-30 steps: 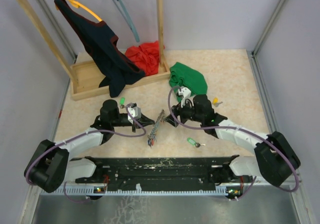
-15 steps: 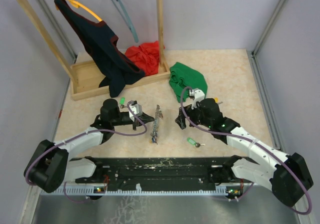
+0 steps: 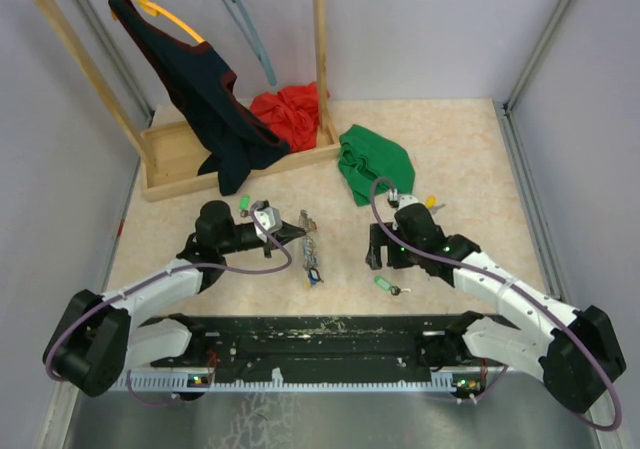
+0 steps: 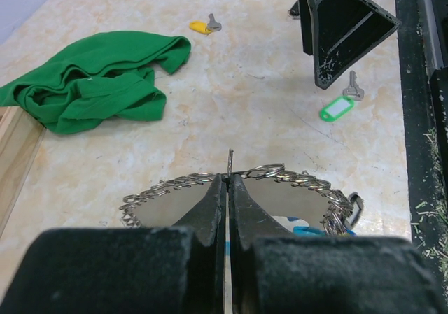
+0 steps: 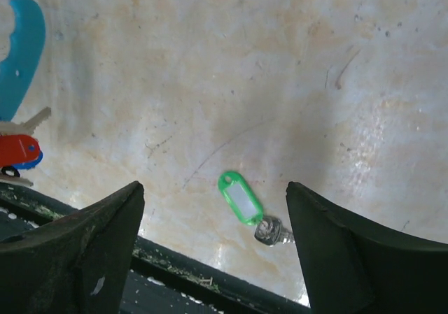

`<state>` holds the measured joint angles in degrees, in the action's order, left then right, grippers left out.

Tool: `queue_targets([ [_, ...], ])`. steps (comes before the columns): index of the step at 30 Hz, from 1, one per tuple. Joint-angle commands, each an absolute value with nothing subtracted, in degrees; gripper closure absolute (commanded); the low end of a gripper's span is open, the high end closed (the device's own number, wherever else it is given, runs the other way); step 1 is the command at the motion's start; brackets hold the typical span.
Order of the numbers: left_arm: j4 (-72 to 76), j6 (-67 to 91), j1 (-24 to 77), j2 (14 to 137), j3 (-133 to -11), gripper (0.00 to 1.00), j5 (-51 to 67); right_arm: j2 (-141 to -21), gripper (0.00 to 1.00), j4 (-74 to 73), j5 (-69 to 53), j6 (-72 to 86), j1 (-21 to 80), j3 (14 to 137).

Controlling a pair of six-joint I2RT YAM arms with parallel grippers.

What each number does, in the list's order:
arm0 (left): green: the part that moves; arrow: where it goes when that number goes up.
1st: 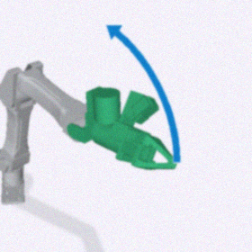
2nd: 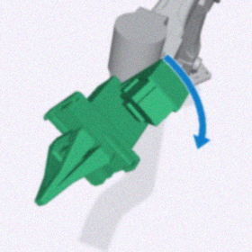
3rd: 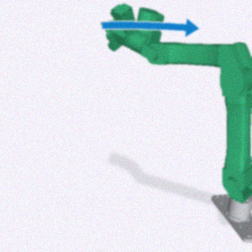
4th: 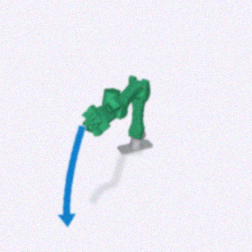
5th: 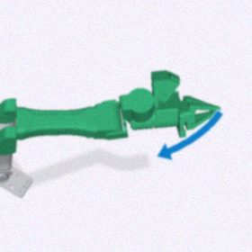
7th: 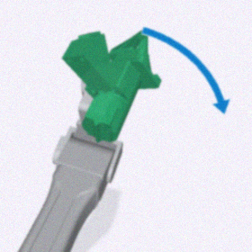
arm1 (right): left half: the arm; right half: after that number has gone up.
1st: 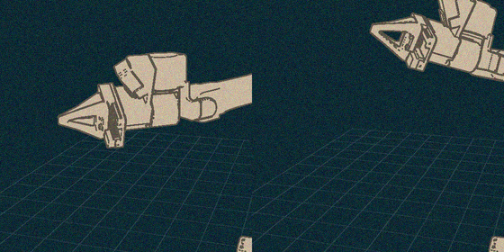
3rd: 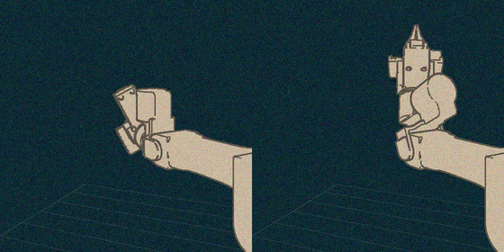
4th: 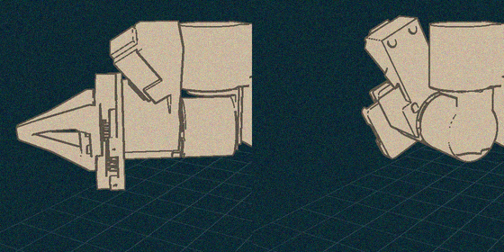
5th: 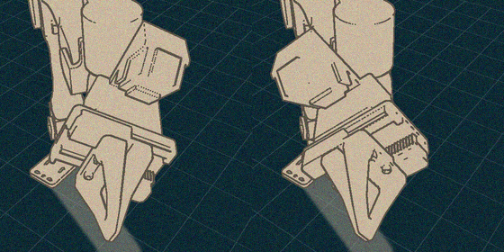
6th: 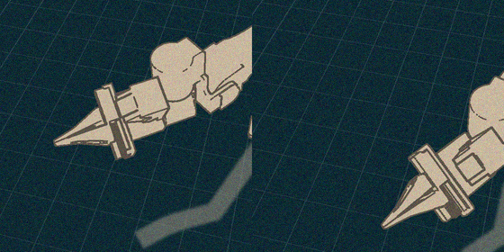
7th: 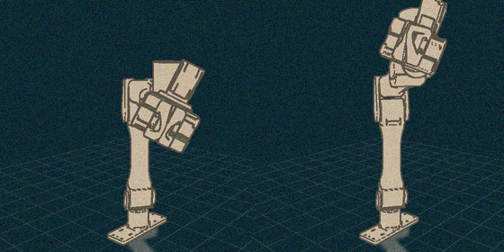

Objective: Put the keys on the keyring

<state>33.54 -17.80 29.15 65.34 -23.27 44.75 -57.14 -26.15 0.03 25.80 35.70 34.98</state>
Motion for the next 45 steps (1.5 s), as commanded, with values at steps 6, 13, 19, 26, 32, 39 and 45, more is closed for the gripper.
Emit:
queue_targets([
  [6,27.2,-18.0,29.3,69.5,-30.0,0.99,45.7,-61.7,0.28,-34.0,1.5,32.8,35.4,37.7],
  [13,28.0,-16.9,29.3,69.2,-29.9,0.99,44.5,-63.3,0.44,-34.3,2.0,35.1,35.4,36.1],
  [19,30.3,-15.6,29.3,67.6,-28.4,1.00,42.7,-65.3,0.50,-35.6,2.5,35.5,35.3,36.0],
  [26,32.1,-14.2,29.3,66.2,-27.3,1.00,41.8,-66.2,0.51,-37.0,1.0,36.4,35.3,35.2],
  [32,32.1,-13.9,29.2,65.8,-27.2,1.00,41.7,-66.6,0.54,-35.4,-0.4,36.2,35.3,33.6],
  [39,32.2,-13.6,29.2,66.1,-27.2,1.00,42.0,-67.4,0.57,-33.3,-0.9,36.0,35.3,32.2],
  [45,32.1,-13.7,29.2,66.6,-27.5,1.00,42.2,-67.1,0.69,-31.5,-3.0,35.6,35.3,31.7],
])
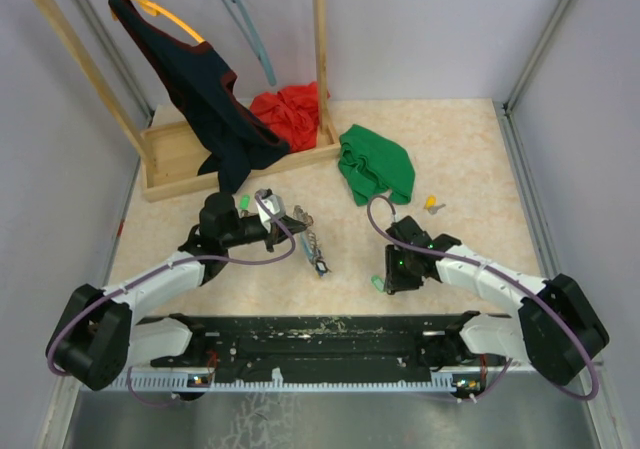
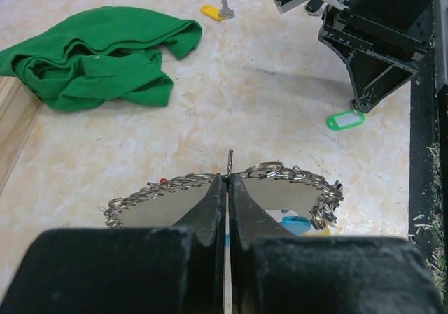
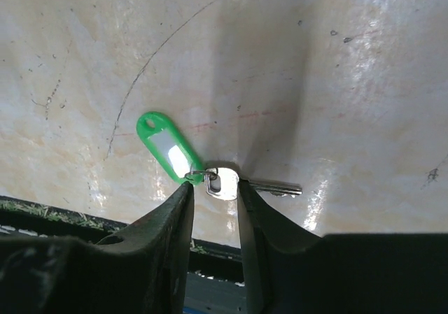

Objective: Put the keys on the keyring

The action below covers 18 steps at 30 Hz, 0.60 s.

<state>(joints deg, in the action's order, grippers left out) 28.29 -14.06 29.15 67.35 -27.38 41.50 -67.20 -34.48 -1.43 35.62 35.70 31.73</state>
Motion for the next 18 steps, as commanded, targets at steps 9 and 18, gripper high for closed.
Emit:
queue_targets([
  [9,31.0,-14.0,29.2,67.9,-28.2,0.99,42.7,-65.9,0.75,-30.8,-5.1,34.7,35.4,32.7],
  [18,30.1,-14.3,29.2,68.8,-29.0,0.99,43.1,-67.7,0.67,-33.8,0.1,32.8,37.8,36.0],
])
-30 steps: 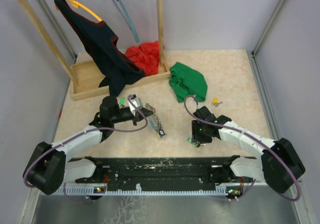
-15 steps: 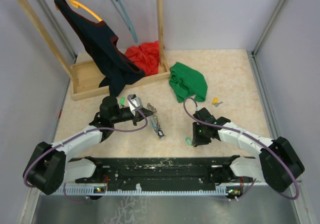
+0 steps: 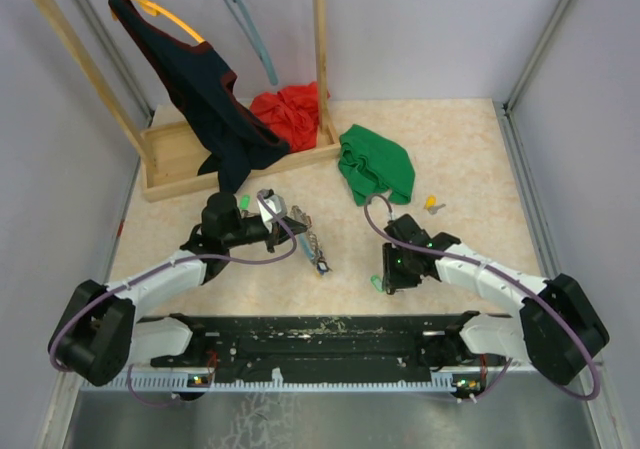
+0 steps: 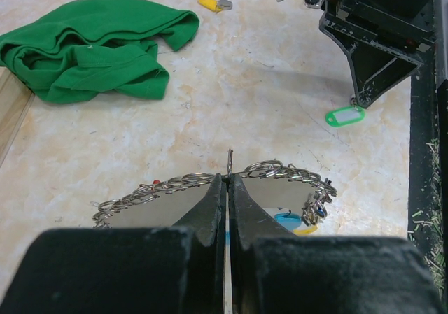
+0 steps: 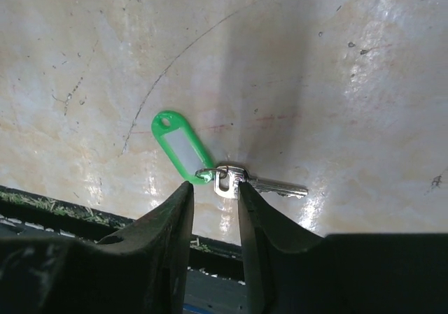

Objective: Put the keys on the keyring

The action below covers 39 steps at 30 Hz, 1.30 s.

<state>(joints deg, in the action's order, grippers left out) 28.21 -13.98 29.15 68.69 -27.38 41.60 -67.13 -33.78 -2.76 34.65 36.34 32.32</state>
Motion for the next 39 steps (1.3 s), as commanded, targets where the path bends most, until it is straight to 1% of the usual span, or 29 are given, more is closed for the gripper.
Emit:
queue_targets([
  [1,29.9,-14.3,29.2,68.9,-29.1,0.99,43.2,-68.5,0.66,-33.9,0.8,32.7,38.4,36.3],
  [5,29.6,-14.5,29.2,68.8,-29.1,0.99,43.2,-71.9,0.62,-33.6,2.8,32.9,40.9,37.4],
  [9,29.5,-14.4,29.2,68.9,-29.2,0.99,43.2,-74.5,0.62,-34.0,5.4,33.1,42.2,38.3],
  [11,29.4,-14.5,29.2,69.1,-29.3,0.99,43.3,-75.4,0.63,-34.0,6.2,33.0,42.5,38.6],
  [17,28.9,-14.7,29.2,69.0,-29.4,0.99,43.3,-77.0,0.76,-33.3,7.3,33.7,42.5,39.6],
  [25,28.5,-14.8,29.2,68.8,-29.6,0.99,43.1,-77.7,0.99,-31.7,9.4,35.6,42.4,41.5],
  [26,28.5,-14.9,29.2,68.7,-29.6,0.99,43.1,-77.7,1.00,-31.5,9.1,35.6,42.2,41.9],
  [33,28.3,-14.9,29.2,68.3,-29.5,0.99,42.6,-74.9,1.00,-29.7,8.6,36.3,41.0,43.6],
  [36,28.2,-14.9,29.2,68.3,-29.6,0.99,42.7,-73.5,1.00,-28.4,7.1,32.7,40.9,43.6],
  [37,28.1,-14.9,29.1,68.3,-29.6,0.99,42.8,-73.5,0.93,-28.2,5.9,30.5,41.0,43.5],
  [39,28.0,-14.9,29.1,68.4,-29.6,0.99,42.9,-74.1,0.82,-29.8,4.7,27.3,41.0,44.0],
])
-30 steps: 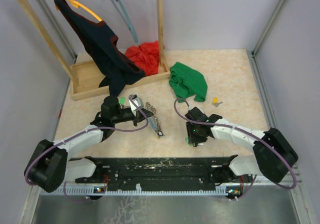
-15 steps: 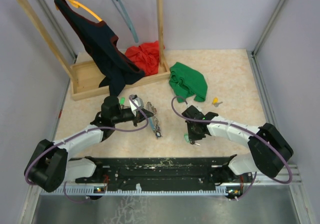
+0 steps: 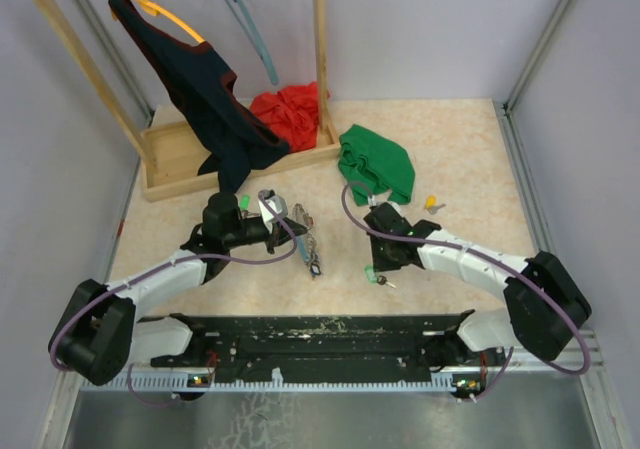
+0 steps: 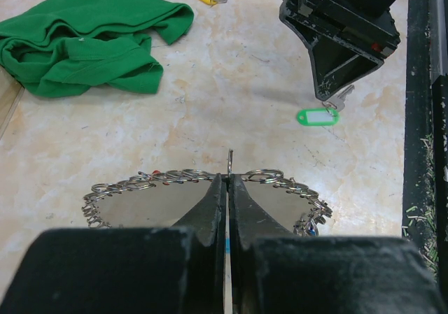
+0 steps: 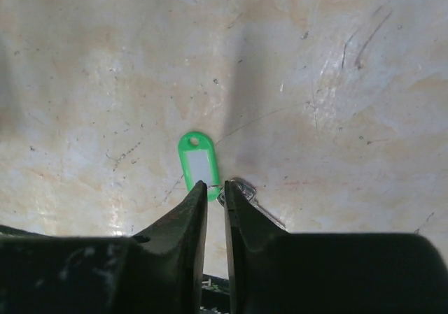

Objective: Put the keys on the keyring

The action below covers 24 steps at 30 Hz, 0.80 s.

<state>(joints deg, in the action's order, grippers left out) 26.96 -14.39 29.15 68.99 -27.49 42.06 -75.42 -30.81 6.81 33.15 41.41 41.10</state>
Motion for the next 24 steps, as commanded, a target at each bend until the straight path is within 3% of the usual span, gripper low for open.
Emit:
queue_targets([
  [1,27.8,-15.0,29.1,68.5,-29.7,0.99,43.0,-74.2,0.76,-30.8,4.6,25.9,40.9,44.3],
  [5,27.6,-15.1,29.1,68.6,-29.9,0.99,43.2,-75.0,0.53,-32.9,1.1,21.0,41.0,45.2],
  [11,27.0,-15.4,29.1,68.6,-30.0,0.99,43.3,-78.6,0.43,-34.4,-0.3,16.8,41.3,46.6],
  [19,26.9,-15.4,29.1,68.6,-30.1,0.99,43.2,-84.5,0.42,-35.8,3.6,17.3,44.3,48.8],
  [24,26.7,-15.5,29.1,68.3,-30.1,0.99,43.0,-86.5,0.52,-37.1,8.7,20.0,44.4,50.0],
])
